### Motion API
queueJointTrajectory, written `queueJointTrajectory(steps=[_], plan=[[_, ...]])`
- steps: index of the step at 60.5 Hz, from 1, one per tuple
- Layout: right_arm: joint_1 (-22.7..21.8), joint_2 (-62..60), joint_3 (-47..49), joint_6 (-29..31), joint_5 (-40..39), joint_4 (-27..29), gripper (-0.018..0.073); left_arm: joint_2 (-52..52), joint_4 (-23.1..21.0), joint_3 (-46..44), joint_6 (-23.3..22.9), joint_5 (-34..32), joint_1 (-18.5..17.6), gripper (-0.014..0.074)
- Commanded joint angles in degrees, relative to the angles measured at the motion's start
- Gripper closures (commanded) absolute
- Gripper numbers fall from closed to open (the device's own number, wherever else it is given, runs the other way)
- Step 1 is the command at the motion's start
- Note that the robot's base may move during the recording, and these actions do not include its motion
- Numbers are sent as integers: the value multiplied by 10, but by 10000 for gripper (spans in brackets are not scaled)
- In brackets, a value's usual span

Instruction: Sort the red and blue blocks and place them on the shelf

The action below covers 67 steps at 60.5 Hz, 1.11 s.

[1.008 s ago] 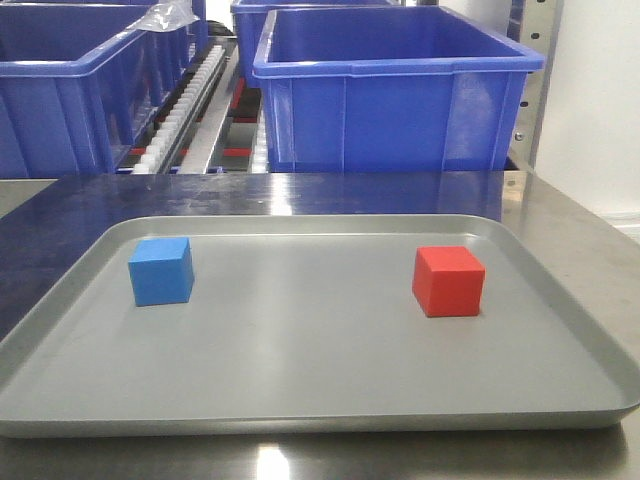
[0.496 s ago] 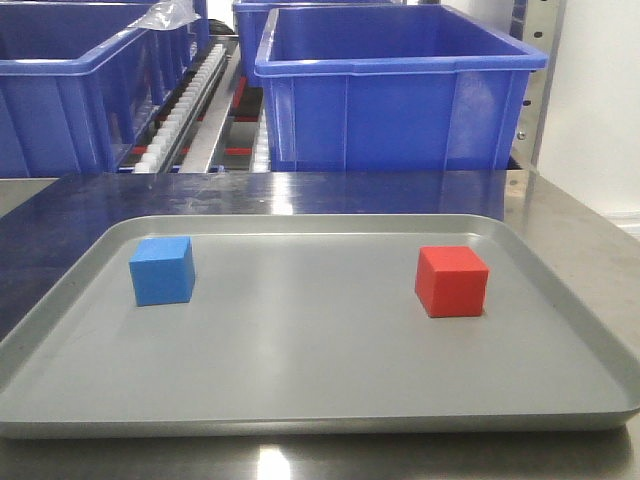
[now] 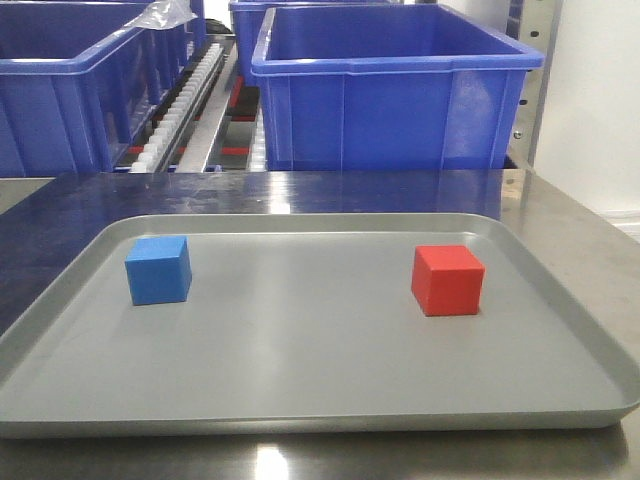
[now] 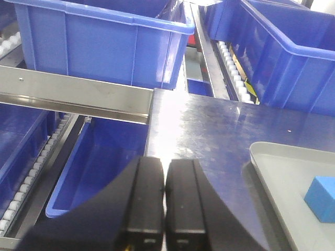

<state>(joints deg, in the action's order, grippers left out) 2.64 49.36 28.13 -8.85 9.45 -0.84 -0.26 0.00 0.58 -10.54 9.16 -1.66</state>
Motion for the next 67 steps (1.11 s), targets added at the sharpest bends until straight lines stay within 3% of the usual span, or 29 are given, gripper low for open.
queueJointTrajectory(steps=[1,12,32,37,42,46,67], plan=[[0,59,71,2,25,8,507,-8,0,13,-2,-53,1,461],[13,152,132,2,53,8,507,-8,0,13,-2,-53,1,461],[104,245,188,2,64,12,501,-8,0,13,-2,-53,1,461],[119,254,202,2,73,39,389,-8,0,13,-2,-53,1,461],[134,258,218,2,86,61,167,-8,0,13,-2,-53,1,461],[143,263,232,2,103,63,63,-8,0,13,-2,-53,1,461],[201,314,299,3,207,66,103,-8,0,13,-2,-53,1,461]])
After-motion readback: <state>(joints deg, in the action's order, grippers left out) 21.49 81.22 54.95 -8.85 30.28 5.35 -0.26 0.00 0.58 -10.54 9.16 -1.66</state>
